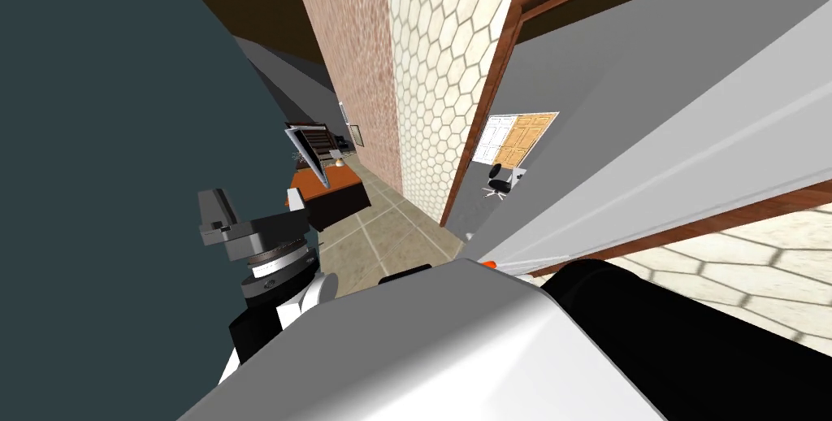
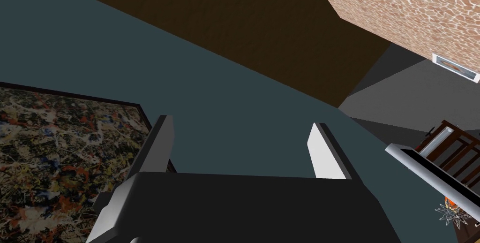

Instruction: Pull the door open

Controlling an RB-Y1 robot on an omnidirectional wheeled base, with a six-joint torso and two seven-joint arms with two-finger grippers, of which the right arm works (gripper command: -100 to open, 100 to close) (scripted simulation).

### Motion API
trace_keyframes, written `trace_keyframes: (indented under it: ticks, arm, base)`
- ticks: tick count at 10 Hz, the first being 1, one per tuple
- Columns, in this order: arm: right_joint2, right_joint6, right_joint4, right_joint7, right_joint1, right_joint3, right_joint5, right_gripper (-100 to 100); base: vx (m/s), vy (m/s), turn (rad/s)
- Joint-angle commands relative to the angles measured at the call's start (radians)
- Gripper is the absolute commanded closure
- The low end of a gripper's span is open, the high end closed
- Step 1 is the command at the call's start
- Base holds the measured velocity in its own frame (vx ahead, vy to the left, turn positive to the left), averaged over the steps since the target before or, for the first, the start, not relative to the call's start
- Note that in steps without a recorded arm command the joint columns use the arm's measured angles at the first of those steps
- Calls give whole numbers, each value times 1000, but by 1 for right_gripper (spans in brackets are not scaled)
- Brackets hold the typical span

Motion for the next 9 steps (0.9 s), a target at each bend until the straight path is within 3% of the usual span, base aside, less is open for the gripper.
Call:
trace_keyframes:
  ticks: [1, 4, 6, 9]
  arm:
    - [7, 20, -19, -2, 13, 8, 3, 100]
    - [10, 51, -20, -15, 33, 7, -8, 100]
    - [10, 51, -20, -15, 33, 7, -8, 100]
    - [17, 82, -23, -28, 58, 5, -23, 100]
  base:
    - [166, 14, 70]
    - [173, 25, 90]
    - [61, 8, 23]
    - [71, 30, 118]
